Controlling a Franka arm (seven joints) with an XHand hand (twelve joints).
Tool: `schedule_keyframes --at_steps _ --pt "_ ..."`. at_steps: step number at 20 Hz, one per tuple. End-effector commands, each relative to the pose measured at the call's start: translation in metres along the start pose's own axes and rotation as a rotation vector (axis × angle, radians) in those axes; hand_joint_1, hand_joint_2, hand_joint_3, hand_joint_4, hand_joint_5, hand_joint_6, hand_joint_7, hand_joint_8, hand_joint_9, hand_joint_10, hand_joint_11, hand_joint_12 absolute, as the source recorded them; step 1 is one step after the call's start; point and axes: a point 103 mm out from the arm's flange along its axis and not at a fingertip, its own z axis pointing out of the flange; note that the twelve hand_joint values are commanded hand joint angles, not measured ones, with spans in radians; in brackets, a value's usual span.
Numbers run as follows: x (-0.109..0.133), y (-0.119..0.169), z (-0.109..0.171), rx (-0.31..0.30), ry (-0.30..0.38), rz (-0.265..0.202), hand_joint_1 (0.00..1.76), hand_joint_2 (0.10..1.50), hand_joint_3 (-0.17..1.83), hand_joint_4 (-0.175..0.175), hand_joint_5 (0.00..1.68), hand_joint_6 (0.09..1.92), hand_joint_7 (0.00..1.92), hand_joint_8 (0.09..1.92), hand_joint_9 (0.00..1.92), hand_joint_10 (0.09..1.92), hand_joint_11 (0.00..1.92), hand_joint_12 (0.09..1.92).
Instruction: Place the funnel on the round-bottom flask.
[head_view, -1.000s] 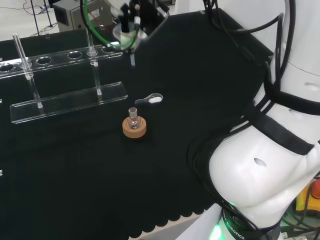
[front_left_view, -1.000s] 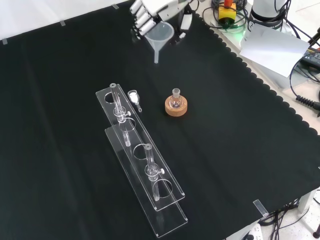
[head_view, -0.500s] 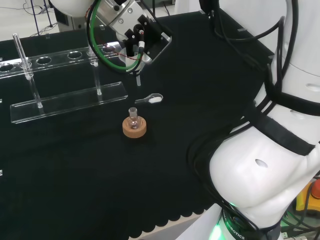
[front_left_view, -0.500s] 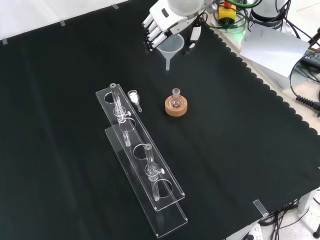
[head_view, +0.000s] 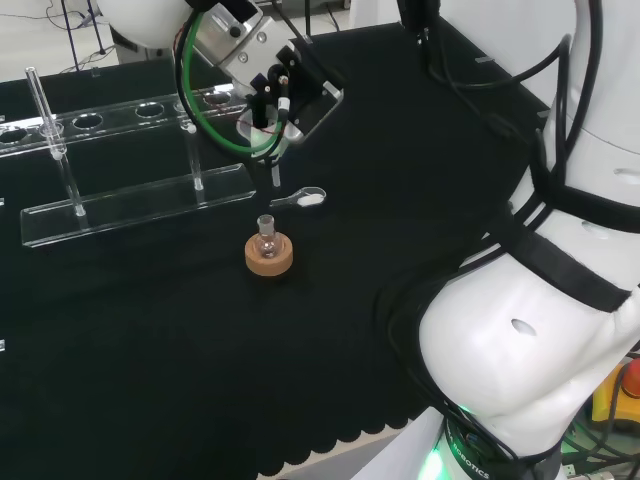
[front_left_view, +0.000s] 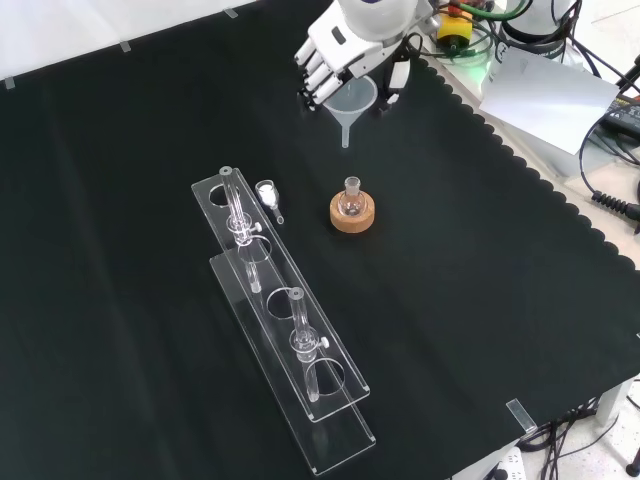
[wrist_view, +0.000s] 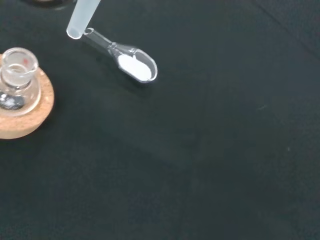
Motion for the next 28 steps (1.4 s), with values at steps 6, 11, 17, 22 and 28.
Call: schedule_keyframes --at_steps 6,11,17,22,28 --pt "0.017 0.003 0.012 0.012 0.022 -0.021 0.73 0.79 0.66 -0.001 0.60 0.66 0.63 0.56 0.89 0.38 0.70 1.22" --pt "0.021 0.006 0.016 0.010 0.044 -0.026 0.72 0.79 0.66 -0.002 0.60 0.66 0.63 0.56 0.89 0.38 0.69 1.22" --pt "0.030 0.012 0.020 0.013 0.054 -0.036 0.72 0.79 0.66 -0.002 0.60 0.66 0.63 0.56 0.89 0.38 0.69 1.22" --pt "0.030 0.014 0.022 0.020 0.057 -0.038 0.72 0.80 0.66 -0.003 0.60 0.66 0.63 0.56 0.89 0.38 0.70 1.22" --pt "0.035 0.020 0.023 0.025 0.057 -0.042 0.71 0.80 0.66 -0.004 0.60 0.66 0.63 0.56 0.89 0.38 0.70 1.22"
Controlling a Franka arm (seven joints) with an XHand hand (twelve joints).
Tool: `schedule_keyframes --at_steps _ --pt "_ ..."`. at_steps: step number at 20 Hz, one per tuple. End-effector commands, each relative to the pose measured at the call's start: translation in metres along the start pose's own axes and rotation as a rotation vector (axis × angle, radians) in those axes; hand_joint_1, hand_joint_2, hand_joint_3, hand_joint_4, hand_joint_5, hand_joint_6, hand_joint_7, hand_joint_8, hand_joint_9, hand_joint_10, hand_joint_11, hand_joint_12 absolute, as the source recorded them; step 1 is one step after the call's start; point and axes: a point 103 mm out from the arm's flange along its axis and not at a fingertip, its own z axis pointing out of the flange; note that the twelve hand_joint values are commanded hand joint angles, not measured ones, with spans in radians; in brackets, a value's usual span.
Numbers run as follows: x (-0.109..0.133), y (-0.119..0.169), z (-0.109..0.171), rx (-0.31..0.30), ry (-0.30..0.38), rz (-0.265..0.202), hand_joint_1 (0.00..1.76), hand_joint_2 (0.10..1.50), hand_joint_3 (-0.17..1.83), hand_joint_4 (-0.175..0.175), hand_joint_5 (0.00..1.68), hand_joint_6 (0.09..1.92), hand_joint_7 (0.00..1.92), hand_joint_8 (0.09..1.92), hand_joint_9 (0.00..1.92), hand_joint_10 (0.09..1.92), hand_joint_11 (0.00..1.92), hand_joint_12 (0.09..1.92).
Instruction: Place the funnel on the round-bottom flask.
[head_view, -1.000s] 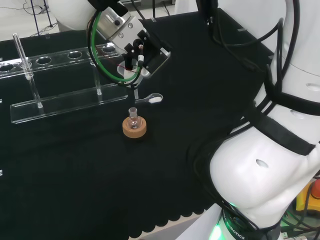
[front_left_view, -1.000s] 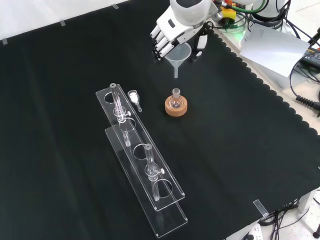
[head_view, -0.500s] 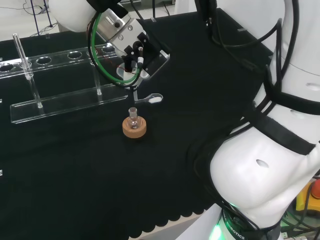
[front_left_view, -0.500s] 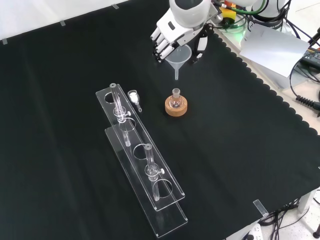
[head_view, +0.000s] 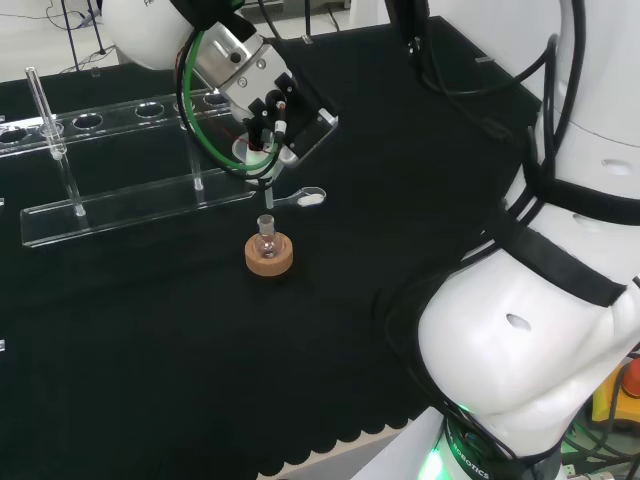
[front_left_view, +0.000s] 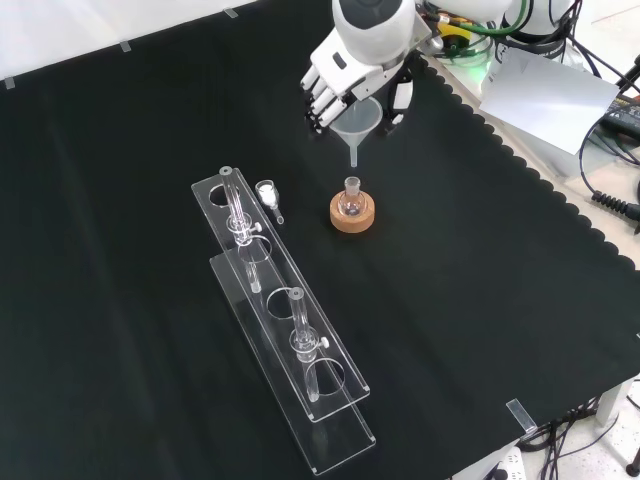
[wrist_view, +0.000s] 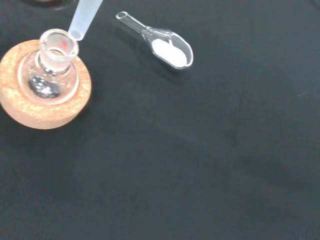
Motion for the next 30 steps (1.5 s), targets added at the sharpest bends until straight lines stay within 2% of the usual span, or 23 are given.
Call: schedule_keyframes --at_steps 1,21,30 --pt "0.008 0.009 0.004 0.007 0.010 -0.010 0.71 0.80 0.66 -0.004 0.60 0.66 0.63 0.56 0.89 0.38 0.70 1.22" --pt "0.013 0.021 0.012 0.019 0.009 -0.032 0.71 0.81 0.66 -0.006 0.60 0.67 0.63 0.57 0.89 0.38 0.69 1.22" --pt "0.022 0.030 0.018 0.017 0.040 -0.056 0.71 0.81 0.66 -0.007 0.60 0.67 0.63 0.57 0.89 0.39 0.69 1.22"
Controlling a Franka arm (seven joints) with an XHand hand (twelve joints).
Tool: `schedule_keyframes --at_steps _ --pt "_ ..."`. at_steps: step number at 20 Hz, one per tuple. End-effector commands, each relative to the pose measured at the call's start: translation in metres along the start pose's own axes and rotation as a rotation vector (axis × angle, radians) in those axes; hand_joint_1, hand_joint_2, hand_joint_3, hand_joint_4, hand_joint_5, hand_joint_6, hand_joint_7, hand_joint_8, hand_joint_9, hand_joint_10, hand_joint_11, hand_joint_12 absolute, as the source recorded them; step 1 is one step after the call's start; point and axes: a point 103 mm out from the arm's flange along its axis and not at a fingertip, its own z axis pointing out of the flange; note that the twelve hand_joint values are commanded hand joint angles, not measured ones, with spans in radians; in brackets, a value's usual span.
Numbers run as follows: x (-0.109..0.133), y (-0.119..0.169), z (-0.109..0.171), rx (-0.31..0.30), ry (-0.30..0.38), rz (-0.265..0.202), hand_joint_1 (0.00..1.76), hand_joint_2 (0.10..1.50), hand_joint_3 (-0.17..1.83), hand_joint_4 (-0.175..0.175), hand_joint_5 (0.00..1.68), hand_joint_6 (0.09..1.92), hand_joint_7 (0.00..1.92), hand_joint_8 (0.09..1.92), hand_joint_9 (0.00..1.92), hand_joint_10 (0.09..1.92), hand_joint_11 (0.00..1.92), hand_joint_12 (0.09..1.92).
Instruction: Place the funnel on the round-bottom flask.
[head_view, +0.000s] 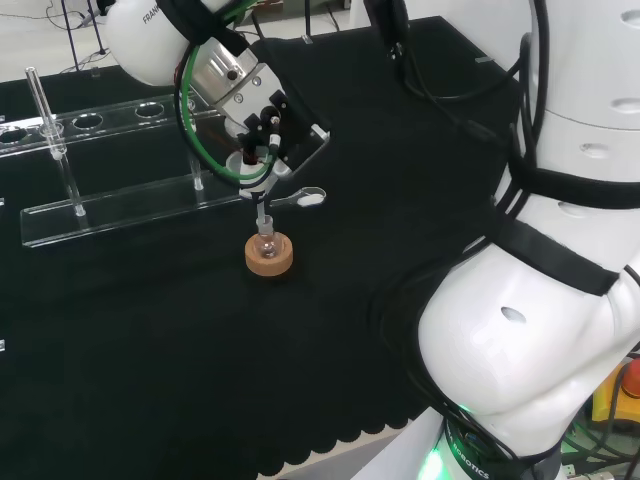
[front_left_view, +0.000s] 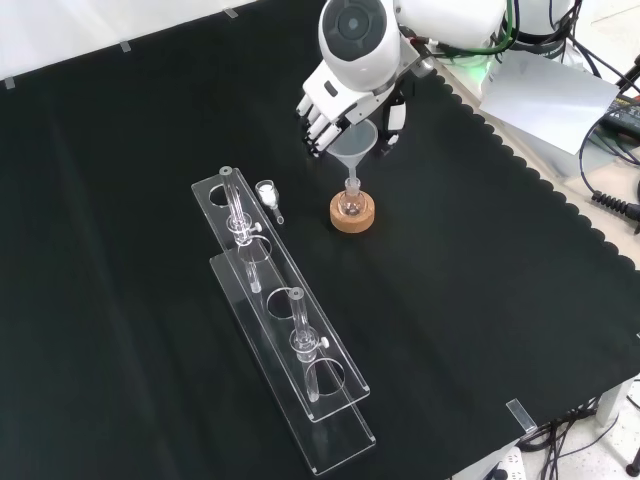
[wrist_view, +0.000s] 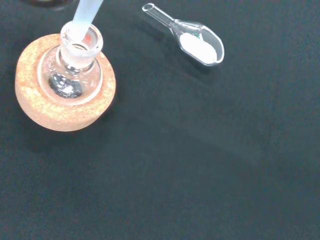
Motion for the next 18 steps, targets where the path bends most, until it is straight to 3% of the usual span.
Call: schedule_keyframes --at_steps 1,18 --pt "0.0048 0.0041 0.0028 0.002 0.013 -0.012 0.71 0.81 0.66 -0.007 0.60 0.67 0.63 0.57 0.89 0.39 0.69 1.22" --pt "0.0018 0.0053 0.0079 0.012 0.013 -0.010 0.71 0.81 0.66 -0.007 0.60 0.67 0.62 0.57 0.89 0.39 0.69 1.22"
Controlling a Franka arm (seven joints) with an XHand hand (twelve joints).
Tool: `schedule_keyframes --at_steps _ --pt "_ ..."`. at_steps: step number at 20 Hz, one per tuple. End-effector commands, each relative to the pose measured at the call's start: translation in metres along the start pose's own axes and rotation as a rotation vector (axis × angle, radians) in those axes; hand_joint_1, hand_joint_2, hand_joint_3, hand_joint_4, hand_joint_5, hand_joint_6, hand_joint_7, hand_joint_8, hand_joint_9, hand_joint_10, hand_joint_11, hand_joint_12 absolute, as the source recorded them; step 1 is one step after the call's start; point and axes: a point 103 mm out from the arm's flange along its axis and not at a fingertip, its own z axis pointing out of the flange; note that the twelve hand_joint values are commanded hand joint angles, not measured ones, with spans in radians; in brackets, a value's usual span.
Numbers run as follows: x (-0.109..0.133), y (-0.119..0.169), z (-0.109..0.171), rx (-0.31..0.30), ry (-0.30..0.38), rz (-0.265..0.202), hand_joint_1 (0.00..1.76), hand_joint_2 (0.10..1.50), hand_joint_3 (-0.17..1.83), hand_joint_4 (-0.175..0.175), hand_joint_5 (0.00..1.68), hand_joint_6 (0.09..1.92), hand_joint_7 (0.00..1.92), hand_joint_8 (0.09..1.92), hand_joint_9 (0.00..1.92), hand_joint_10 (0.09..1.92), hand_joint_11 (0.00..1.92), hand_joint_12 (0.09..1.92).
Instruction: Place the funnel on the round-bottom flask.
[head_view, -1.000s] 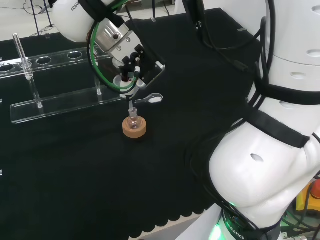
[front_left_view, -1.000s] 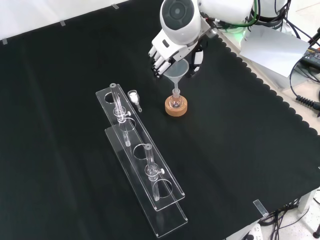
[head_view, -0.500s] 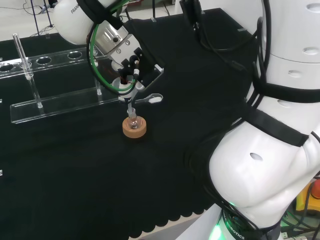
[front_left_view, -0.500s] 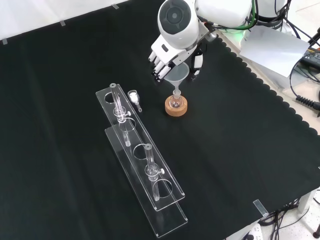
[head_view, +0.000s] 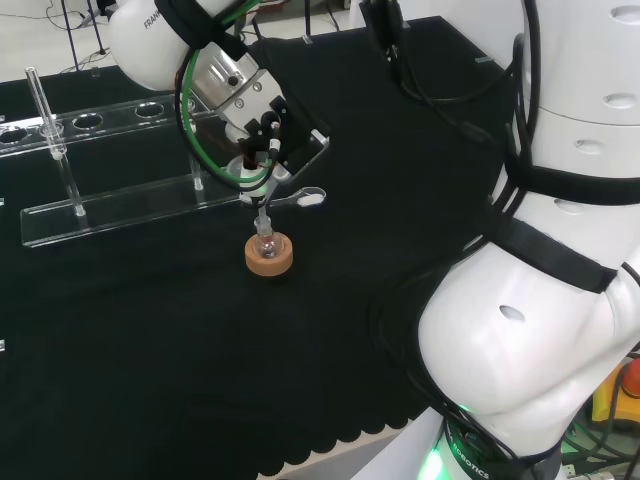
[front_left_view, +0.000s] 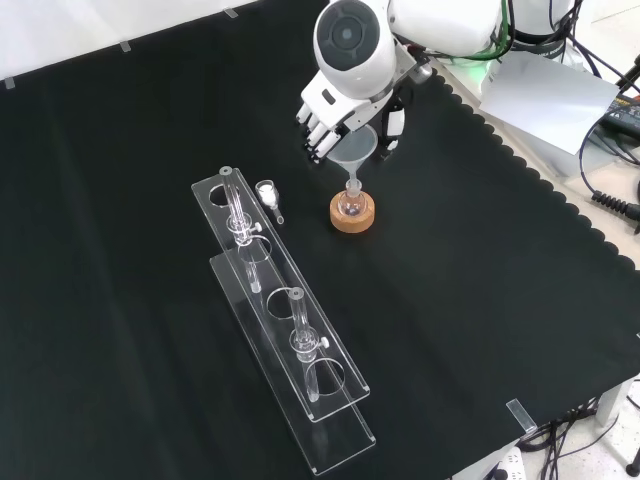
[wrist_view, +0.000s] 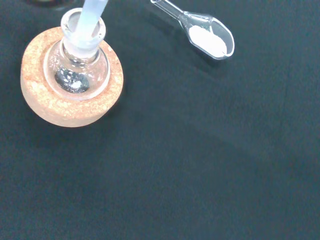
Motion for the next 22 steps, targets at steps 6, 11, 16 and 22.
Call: schedule_keyframes --at_steps 6,11,16,22 --pt "-0.0043 0.0011 0.0047 0.005 0.005 0.003 0.71 0.81 0.66 -0.007 0.60 0.68 0.62 0.57 0.89 0.39 0.69 1.22" --pt "-0.0092 0.0031 0.0092 0.004 0.013 -0.001 0.71 0.81 0.66 -0.008 0.60 0.68 0.62 0.57 0.89 0.39 0.69 1.22" --pt "-0.0109 0.0035 0.0105 0.011 0.004 0.008 0.71 0.81 0.66 -0.008 0.60 0.68 0.62 0.58 0.89 0.39 0.69 1.22" --pt "-0.0106 0.0033 0.0096 0.004 0.019 0.001 0.71 0.81 0.66 -0.008 0.60 0.68 0.62 0.58 0.88 0.39 0.69 1.22"
